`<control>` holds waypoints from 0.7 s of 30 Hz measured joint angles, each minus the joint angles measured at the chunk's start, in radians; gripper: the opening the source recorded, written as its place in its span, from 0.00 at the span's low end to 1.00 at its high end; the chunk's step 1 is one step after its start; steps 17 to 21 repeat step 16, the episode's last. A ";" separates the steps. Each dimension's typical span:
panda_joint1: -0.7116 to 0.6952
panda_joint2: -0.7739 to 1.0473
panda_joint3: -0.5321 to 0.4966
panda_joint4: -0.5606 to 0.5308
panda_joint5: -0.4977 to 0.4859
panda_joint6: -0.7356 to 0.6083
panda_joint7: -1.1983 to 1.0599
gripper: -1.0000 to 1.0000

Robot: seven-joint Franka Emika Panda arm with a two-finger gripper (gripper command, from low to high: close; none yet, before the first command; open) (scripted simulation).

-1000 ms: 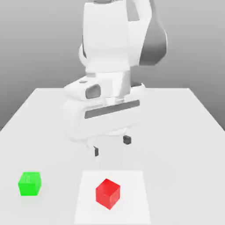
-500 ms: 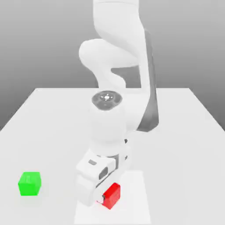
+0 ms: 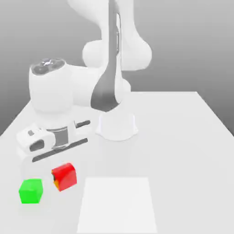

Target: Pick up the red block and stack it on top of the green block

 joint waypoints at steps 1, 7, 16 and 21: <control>-0.022 0.008 -0.009 0.007 0.009 0.000 -0.006 0.00; -0.078 0.181 0.064 0.025 0.166 0.142 -0.118 1.00; -0.067 0.124 0.043 0.022 0.111 0.096 -0.079 1.00; -0.067 0.124 0.043 0.022 0.111 0.096 -0.079 1.00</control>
